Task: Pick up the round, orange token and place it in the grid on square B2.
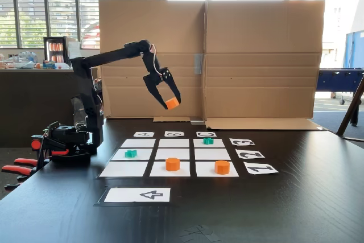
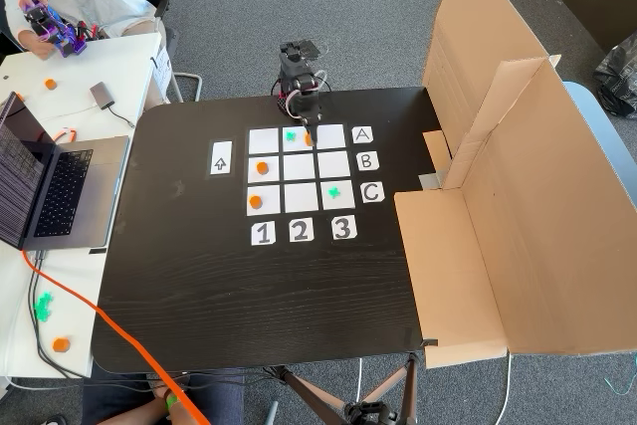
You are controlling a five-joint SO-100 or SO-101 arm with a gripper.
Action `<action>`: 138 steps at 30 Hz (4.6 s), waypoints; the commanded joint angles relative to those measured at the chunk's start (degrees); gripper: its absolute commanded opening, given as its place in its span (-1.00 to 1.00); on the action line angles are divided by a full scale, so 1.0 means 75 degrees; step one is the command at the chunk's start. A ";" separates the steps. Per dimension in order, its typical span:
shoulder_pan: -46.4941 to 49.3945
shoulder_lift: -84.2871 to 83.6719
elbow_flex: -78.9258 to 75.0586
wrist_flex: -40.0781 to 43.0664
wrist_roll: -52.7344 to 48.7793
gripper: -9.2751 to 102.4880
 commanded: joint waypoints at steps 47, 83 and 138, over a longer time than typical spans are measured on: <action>0.2285 -0.4465 -0.1652 -0.0070 0.1043 -0.07; 1.0863 0.6199 0.4605 -0.4687 0.0480 -0.85; 1.5188 1.2645 1.1613 -0.5883 -0.0246 -0.85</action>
